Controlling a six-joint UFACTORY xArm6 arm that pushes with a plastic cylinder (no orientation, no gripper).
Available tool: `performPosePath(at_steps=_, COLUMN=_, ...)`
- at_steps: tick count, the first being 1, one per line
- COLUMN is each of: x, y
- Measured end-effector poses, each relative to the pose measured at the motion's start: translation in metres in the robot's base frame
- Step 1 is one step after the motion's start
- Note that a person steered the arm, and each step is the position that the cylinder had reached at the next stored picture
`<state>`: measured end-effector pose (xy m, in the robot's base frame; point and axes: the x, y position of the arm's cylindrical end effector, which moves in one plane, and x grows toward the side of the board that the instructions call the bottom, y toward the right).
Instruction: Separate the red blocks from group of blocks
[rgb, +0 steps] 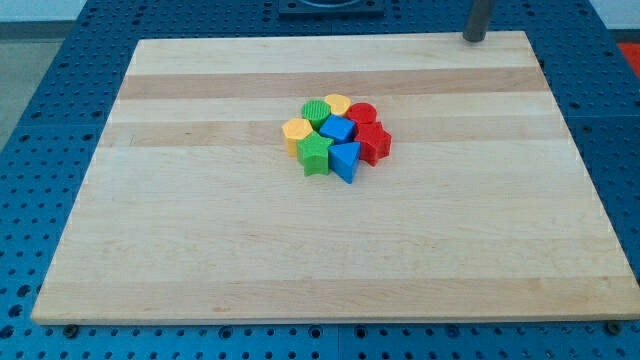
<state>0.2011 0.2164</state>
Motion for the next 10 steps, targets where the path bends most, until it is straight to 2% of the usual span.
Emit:
performPosePath(at_steps=1, x=0.009, y=0.000)
performPosePath(at_steps=5, x=0.048, y=-0.113)
performPosePath(at_steps=8, x=0.098, y=-0.132)
performPosePath(at_steps=10, x=0.104, y=-0.173)
